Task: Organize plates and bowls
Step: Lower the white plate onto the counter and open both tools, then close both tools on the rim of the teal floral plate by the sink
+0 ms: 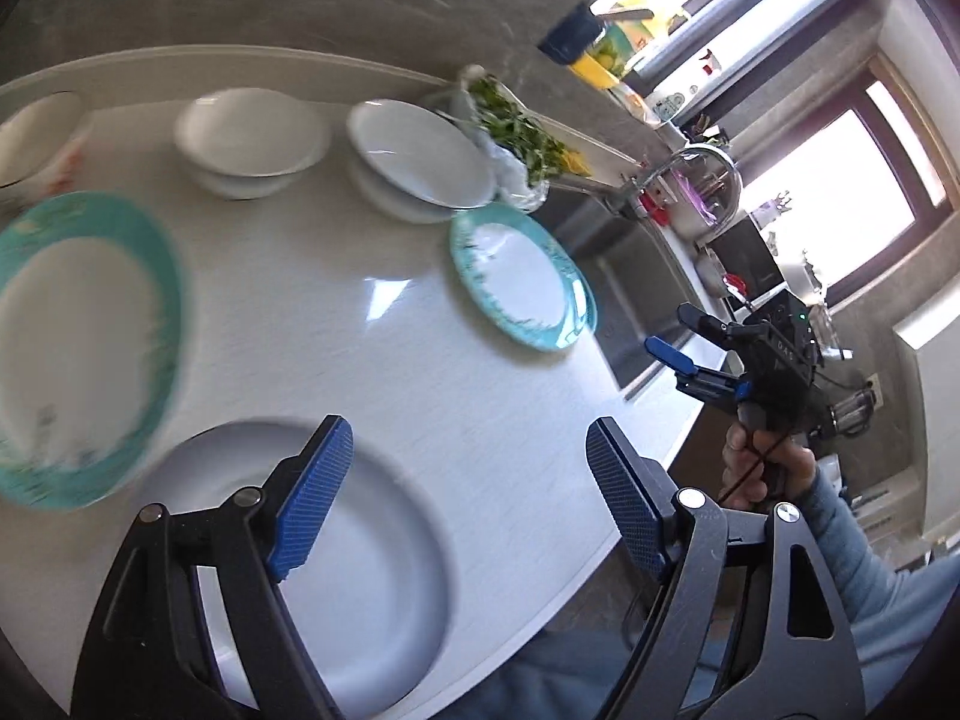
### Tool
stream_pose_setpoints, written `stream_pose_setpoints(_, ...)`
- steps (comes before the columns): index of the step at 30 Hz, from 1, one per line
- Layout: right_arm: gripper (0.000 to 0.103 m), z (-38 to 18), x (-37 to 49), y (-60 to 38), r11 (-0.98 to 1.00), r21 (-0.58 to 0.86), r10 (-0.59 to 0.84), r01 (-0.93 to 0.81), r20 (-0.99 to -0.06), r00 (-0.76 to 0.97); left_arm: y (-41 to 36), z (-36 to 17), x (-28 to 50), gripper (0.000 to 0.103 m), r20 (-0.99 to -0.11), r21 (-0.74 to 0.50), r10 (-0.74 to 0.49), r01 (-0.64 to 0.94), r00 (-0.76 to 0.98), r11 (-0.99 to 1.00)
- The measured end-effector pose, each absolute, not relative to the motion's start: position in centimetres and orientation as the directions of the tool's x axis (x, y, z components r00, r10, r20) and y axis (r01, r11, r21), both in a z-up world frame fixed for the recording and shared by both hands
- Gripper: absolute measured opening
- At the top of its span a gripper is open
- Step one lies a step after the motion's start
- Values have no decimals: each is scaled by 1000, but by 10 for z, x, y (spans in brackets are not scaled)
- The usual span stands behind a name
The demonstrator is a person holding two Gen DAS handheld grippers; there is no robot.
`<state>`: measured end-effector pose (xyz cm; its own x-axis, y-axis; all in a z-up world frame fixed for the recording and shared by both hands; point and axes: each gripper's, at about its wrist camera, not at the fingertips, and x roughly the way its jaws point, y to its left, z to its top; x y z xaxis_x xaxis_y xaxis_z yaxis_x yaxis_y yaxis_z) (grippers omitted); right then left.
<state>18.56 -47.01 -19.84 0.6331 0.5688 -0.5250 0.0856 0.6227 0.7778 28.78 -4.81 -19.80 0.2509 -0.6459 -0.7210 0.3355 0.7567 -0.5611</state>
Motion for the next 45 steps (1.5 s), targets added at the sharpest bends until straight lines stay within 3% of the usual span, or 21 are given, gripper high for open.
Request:
stream_pose_setpoints(8,63,-230,257,-559,599,800,697,-27,-505,508,-165,-242,336,79,-780,-518,-566,231,267,824)
stream_pose_setpoints(12,61,-254,293,-581,603,797,742,-43,-539,399,-204,-271,358,79,-805,-497,-531,188,264,847)
stream_pose_setpoints(18,57,-279,326,-597,581,812,777,-54,-533,335,-220,-304,387,79,-879,-389,-420,170,227,905)
stream_pose_setpoints(32,42,-296,352,-583,543,835,830,-93,-516,213,-244,-327,416,78,-879,-420,-445,167,171,892)
stream_pose_setpoints(34,39,-295,354,-580,536,838,837,-105,-512,195,-245,-327,414,71,-880,-414,-443,181,171,892)
stream_pose_setpoints(36,38,-295,356,-578,536,838,838,-107,-512,189,-246,-327,413,44,-881,-418,-448,191,155,888)
stream_pose_setpoints(39,34,-298,358,-578,532,840,841,-105,-510,183,-246,-327,416,38,-884,-411,-442,197,151,890)
stream_pose_setpoints(45,25,-303,364,-576,536,839,840,-95,-518,165,-235,-327,425,36,-867,-458,-480,167,134,873)
